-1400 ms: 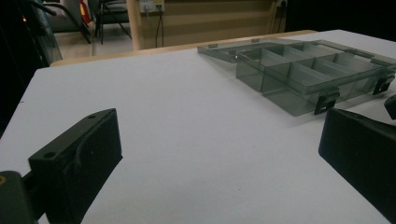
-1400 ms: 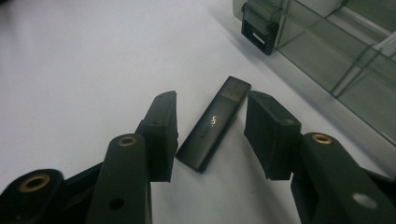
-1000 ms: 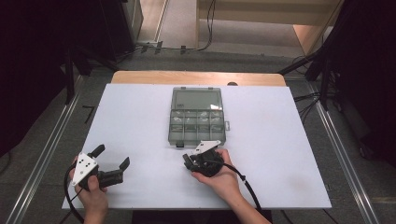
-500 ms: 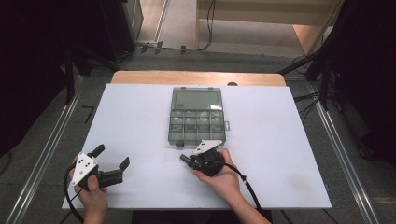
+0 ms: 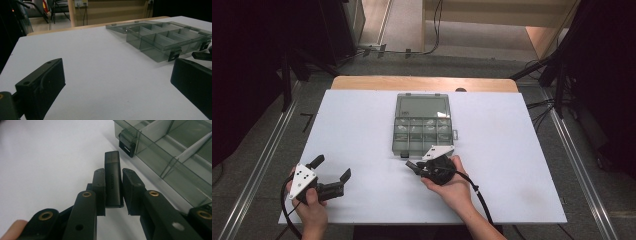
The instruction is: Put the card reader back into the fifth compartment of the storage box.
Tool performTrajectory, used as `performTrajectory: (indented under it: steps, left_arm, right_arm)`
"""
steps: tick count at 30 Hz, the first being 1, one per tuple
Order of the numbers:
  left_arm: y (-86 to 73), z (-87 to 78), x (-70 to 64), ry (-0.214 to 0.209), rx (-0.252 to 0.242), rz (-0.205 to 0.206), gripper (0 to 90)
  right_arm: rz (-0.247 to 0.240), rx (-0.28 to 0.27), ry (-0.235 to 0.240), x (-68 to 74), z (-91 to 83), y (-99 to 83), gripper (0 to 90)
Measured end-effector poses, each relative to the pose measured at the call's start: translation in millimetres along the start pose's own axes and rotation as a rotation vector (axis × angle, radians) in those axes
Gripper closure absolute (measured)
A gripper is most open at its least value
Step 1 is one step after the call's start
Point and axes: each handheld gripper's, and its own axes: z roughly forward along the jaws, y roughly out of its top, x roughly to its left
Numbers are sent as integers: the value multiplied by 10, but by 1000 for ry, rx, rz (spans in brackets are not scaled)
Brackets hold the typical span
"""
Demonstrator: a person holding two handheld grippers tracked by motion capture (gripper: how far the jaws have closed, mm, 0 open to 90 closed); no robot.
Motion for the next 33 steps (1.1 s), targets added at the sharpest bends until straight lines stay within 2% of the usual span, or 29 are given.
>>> performTrajectory:
  steps: [15,33]
  left_arm:
    - [0,1,-4,-1,0,1,0]
    - [0,2,-3,-3,-1,0,0]
  right_arm:
    - [3,-9,14,-28,-51,87,716]
    - [0,-33,9,-77,-113,231,716]
